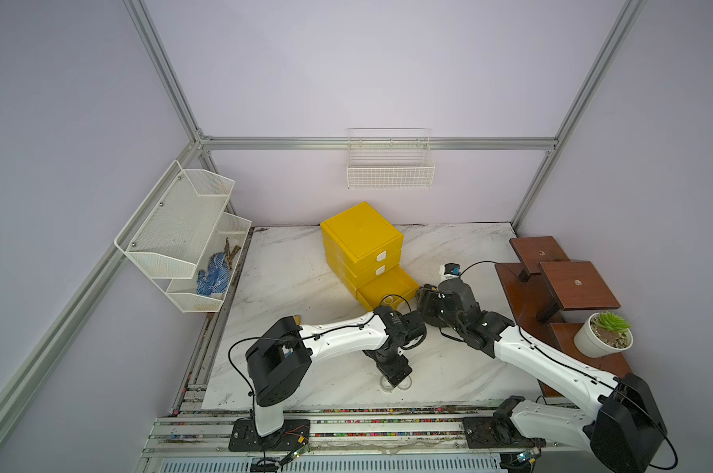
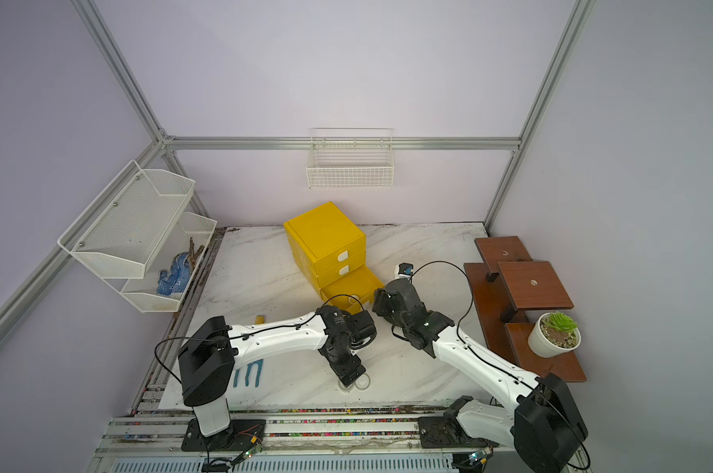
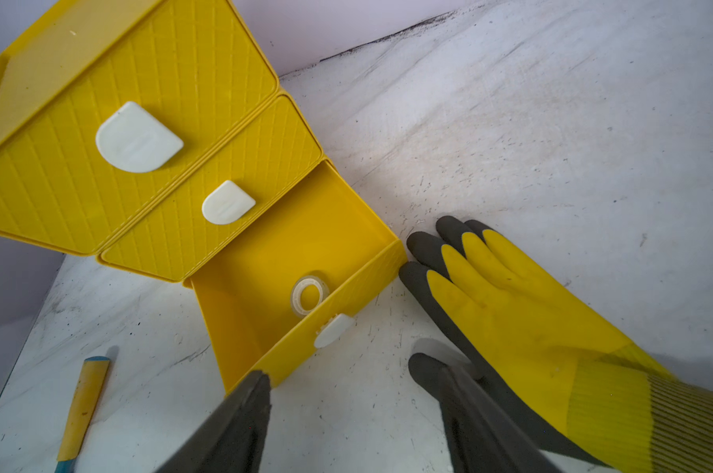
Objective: Place the transparent tape into the drawer according to color
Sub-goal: Pick up the tape at the center of the board.
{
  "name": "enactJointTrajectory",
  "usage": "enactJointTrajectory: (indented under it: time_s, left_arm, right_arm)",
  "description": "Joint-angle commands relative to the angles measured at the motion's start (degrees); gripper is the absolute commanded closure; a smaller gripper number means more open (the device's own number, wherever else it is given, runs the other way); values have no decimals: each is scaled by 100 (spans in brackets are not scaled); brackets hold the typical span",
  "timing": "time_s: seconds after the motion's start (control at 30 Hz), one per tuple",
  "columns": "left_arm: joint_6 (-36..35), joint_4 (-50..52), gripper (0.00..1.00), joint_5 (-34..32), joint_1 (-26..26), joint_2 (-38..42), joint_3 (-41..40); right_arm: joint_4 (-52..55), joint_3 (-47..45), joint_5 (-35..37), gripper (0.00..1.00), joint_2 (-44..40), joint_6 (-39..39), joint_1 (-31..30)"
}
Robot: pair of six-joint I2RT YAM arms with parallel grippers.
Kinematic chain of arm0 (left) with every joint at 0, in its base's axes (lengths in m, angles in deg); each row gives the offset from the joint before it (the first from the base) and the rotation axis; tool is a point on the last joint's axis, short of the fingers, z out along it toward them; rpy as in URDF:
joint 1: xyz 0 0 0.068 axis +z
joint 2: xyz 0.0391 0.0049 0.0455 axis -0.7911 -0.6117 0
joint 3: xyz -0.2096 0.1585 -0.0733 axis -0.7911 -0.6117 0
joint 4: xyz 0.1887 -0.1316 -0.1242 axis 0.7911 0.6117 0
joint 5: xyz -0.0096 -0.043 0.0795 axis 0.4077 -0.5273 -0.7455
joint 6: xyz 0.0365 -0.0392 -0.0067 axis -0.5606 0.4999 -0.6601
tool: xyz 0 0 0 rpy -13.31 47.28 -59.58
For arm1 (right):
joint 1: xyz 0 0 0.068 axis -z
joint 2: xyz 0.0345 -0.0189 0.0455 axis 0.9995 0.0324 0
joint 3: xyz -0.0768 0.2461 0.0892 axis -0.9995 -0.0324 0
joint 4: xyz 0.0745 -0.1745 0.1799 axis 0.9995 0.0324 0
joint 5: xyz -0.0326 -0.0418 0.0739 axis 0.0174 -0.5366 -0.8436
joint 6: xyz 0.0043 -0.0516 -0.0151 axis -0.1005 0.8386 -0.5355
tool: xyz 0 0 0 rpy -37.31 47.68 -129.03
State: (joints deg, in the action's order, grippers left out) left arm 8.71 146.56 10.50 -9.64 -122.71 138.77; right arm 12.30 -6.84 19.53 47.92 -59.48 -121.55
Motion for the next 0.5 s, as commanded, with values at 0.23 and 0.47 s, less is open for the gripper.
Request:
enactJointTrajectory:
  time_s: [0.23, 0.47]
  left_arm:
    - [-552, 223, 6, 592, -142, -334, 230]
    - [-576, 230, 10, 498, -204, -506, 263]
  right_arm:
    - [-59, 36, 27, 28, -215, -22, 410]
    - [-85, 18, -79, 27, -330, -142, 490]
